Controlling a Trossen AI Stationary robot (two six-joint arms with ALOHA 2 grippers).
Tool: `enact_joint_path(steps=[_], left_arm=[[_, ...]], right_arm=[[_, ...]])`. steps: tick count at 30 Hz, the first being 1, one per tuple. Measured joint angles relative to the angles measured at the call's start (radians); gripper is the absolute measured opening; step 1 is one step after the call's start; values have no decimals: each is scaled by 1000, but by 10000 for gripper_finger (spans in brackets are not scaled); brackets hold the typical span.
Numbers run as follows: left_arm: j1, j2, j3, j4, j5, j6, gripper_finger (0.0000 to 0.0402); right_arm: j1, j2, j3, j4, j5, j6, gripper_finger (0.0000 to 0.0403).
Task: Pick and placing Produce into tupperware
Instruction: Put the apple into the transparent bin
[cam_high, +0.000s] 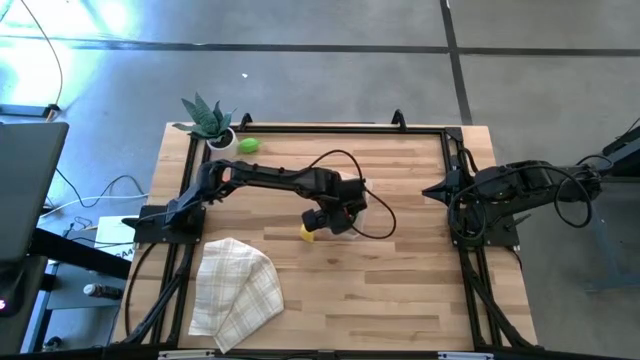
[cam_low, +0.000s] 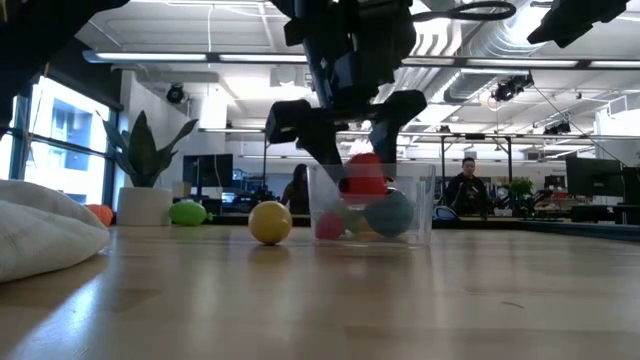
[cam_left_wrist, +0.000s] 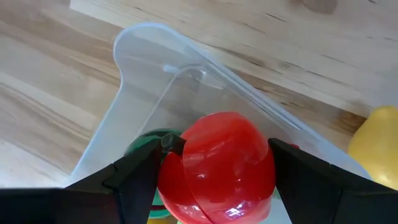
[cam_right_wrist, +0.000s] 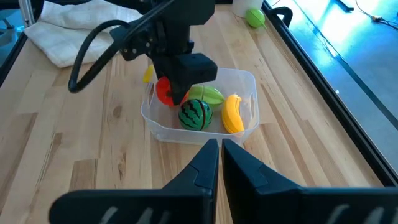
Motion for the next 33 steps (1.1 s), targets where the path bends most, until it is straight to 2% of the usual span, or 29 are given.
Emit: enact_joint_path(steps=[21, 33], left_arm=[[-1, 22, 0, -11, 7, 2, 271], [-2, 22, 0, 7, -23, -27, 277]], right_arm=[[0, 0, 0, 0, 0, 0, 11], [0, 0, 0, 0, 0, 0, 11]])
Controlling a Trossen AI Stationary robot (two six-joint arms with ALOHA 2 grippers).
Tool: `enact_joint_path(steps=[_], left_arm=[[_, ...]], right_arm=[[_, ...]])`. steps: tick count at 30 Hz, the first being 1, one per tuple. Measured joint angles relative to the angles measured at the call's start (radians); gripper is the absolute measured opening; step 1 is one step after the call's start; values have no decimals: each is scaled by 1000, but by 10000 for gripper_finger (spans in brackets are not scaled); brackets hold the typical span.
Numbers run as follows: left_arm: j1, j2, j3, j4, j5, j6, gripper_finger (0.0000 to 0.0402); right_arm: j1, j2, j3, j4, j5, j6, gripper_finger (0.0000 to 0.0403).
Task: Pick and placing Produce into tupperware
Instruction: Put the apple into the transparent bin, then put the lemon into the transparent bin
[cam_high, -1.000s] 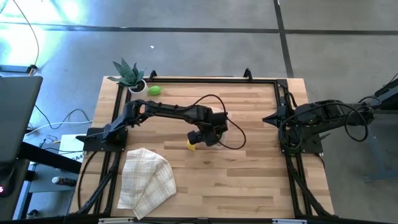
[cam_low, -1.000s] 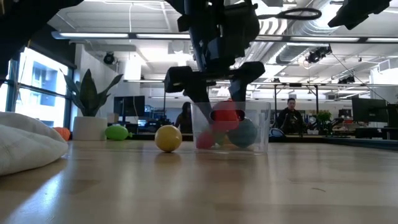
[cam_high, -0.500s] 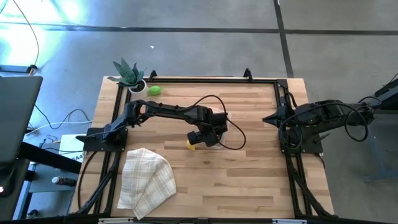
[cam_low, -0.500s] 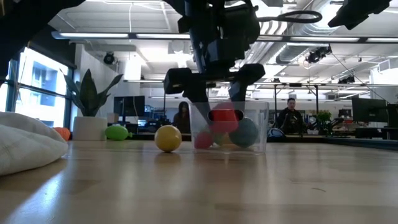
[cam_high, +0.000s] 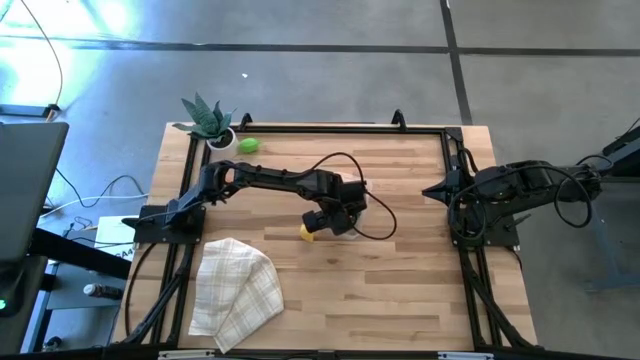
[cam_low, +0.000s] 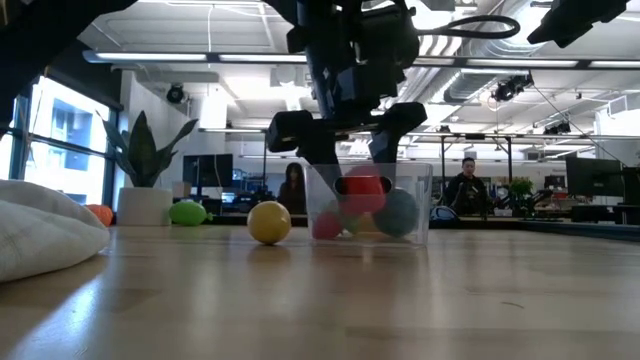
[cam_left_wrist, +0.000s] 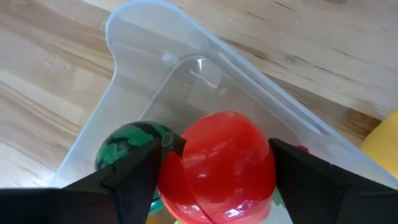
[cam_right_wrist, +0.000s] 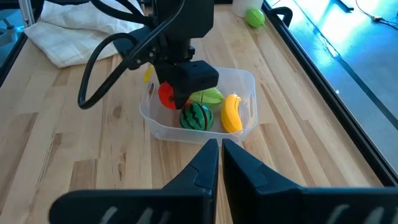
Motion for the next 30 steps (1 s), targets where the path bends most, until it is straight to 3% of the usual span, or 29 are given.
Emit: enact_joint_path(steps=[8, 23, 30], left_arm=[[0, 0, 0, 10, 0, -23, 306], [0, -25, 3, 3, -79, -19, 301], [0, -31, 124, -111, -143, -32, 296]], right_arm=[[0, 0, 0, 0, 0, 0, 11], [0, 0, 0, 0, 0, 0, 11], [0, 0, 0, 0, 0, 0, 11]])
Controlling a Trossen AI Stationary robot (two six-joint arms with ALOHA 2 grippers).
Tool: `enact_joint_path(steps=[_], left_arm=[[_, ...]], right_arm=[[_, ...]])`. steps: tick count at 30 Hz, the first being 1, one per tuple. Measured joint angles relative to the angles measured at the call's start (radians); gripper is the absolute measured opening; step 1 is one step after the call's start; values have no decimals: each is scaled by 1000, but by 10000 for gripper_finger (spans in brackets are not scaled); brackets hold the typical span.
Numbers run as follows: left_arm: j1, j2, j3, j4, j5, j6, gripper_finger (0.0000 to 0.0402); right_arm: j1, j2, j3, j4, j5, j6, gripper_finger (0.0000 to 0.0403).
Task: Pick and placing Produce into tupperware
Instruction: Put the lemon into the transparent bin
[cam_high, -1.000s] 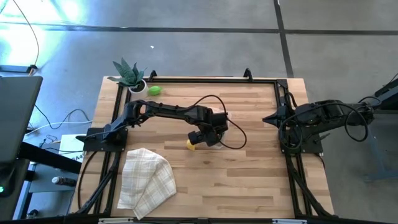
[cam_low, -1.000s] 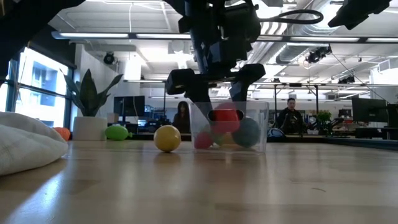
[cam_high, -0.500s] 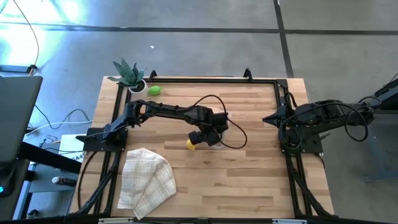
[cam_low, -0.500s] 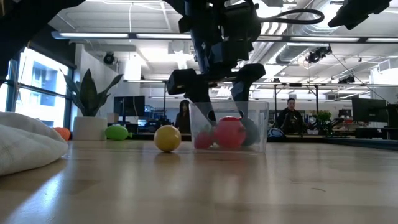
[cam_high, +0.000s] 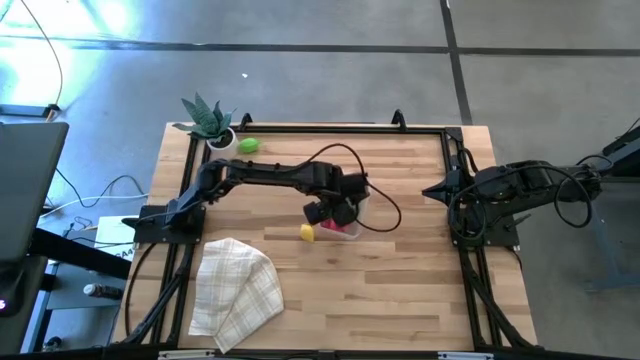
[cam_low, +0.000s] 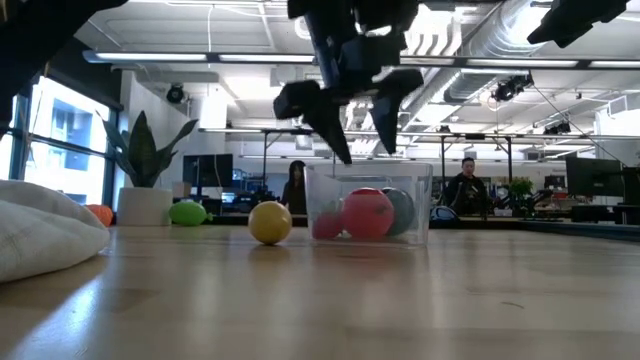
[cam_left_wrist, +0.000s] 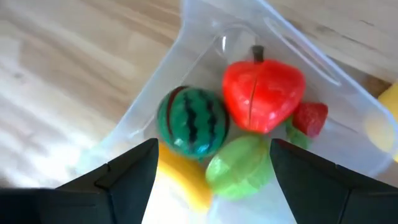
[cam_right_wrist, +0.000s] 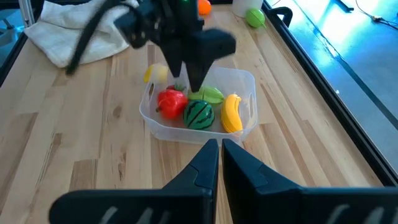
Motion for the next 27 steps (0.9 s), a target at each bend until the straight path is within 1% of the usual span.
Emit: enact_joint_path(steps=[6, 10, 12, 15, 18, 23, 27], left_arm=[[0, -1, 123, -185, -8, -66, 296], [0, 0, 184, -352, -3, -128, 296], [0, -2, 206, -427, 15, -168, 296], [0, 0, 222, -519, 74, -223, 296], [-6, 0, 224, -546, 122, -268, 296], [-24, 0, 185, -544, 129, -306, 296], [-33, -38, 101, -534, 139, -310, 296]], right_arm=[[0, 0, 0, 0, 0, 0, 11], [0, 0, 0, 0, 0, 0, 11], [0, 0, 0, 0, 0, 0, 11], [0, 0, 0, 0, 0, 0, 11], [0, 0, 0, 0, 0, 0, 11], [0, 0, 0, 0, 0, 0, 11], [0, 0, 0, 0, 0, 0, 11]])
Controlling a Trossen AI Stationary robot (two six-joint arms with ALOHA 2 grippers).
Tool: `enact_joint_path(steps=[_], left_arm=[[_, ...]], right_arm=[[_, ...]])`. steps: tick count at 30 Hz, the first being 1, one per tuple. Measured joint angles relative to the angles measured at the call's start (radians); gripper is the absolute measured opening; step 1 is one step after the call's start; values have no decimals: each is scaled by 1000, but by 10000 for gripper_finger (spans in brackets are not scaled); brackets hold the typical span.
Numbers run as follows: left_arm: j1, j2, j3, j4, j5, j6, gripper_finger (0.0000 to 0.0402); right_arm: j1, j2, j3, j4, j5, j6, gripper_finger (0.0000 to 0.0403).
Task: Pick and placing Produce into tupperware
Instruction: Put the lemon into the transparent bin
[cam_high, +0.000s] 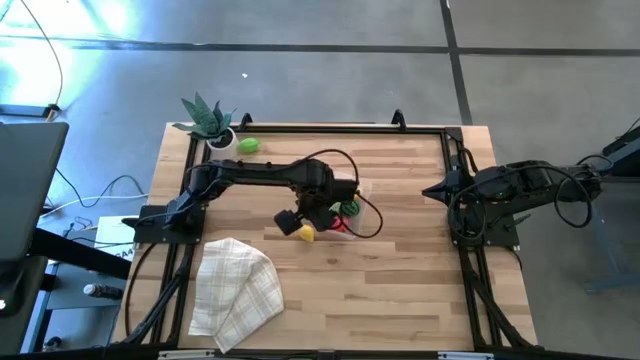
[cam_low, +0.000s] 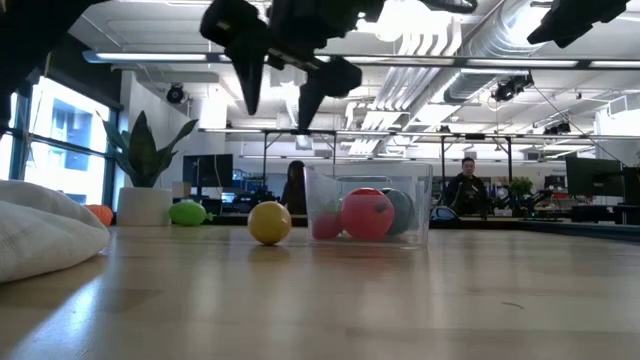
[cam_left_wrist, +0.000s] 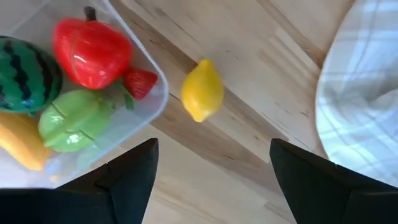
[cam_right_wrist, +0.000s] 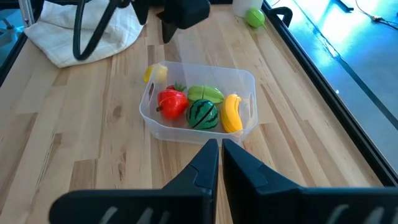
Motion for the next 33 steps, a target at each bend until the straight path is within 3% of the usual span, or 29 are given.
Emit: enact_joint_path(steps=[8, 14, 33], left_arm=[[0, -197, -309, 258, -15, -30, 271], [0, -271, -519, 439, -15, -24, 253], [0, -284, -725, 665, 37, 57, 260]], right_arm=[[0, 0, 0, 0, 0, 0, 11], [0, 0, 0, 0, 0, 0, 11], [0, 0, 0, 0, 0, 0, 11]])
